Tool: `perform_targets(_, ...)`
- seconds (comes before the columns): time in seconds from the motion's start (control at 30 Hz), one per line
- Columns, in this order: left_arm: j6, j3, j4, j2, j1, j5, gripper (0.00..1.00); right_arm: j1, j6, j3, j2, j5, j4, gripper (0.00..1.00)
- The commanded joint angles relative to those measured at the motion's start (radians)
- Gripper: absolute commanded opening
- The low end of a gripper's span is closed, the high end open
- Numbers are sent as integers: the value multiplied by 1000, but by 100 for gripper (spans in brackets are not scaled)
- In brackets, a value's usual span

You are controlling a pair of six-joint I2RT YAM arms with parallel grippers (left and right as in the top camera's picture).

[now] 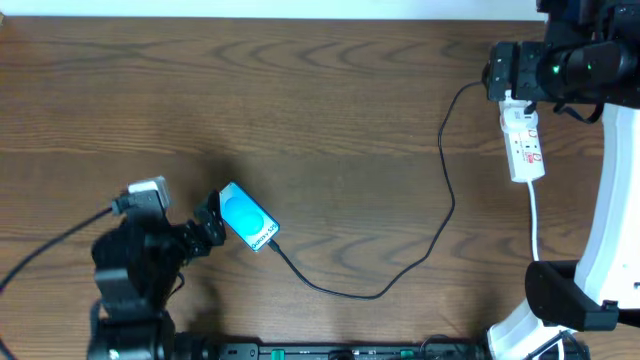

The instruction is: Plug charger to phone and switch on socket

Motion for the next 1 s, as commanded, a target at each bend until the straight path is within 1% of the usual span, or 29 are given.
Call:
perform_targets(0.0, 47, -147, 175, -121, -5, -3, 94, 4, 8, 0, -11, 15, -2, 99)
perform_targets(0.17, 54, -364, 478, -266, -5, -4, 94, 4, 8, 0, -11, 15, -2, 99)
perform_targets(0.23, 56, -443, 564, -315, -5, -4, 94, 4, 8, 0, -11, 15, -2, 99)
perform_targets(0.27, 77, -491, 602, -349, -5, -3, 94, 4, 8, 0, -11, 15, -2, 99)
perform_targets(0.3, 91, -528, 616, -386, -5, -3, 94, 4, 8, 0, -11, 15, -2, 99)
perform_targets(0.33, 100, -544, 599, -414, -6, -3, 94, 4, 8, 0, -11, 15, -2, 99)
perform_targets(0.37, 128, -542, 547, -444, -6, -3, 94, 4, 8, 0, -11, 15, -2, 99)
perform_targets(0.43, 167, -542, 501, -452, -6, -3, 94, 4, 8, 0, -11, 15, -2, 99)
perform_targets(0.47, 174, -542, 483, -452, -6, -4, 94, 4, 8, 0, -11, 15, -2, 99)
perform_targets(0.53, 181, -542, 378, -452, -6, -3, 94, 4, 8, 0, -11, 15, -2, 99)
perform_targets(0.57, 182, -542, 356, -452, -6, -6, 94, 4, 8, 0, -11, 15, -2, 99)
perform_targets(0.67, 208, -542, 360, -452, -6, -8, 94, 4, 8, 0, -11, 15, -2, 99)
perform_targets(0.93, 206, -542, 358, -452, -7, -14, 93, 4, 8, 0, -11, 15, -2, 99)
perform_targets(0.97, 207, -542, 357, -452, -7, -27, 94, 4, 8, 0, -11, 15, -2, 99)
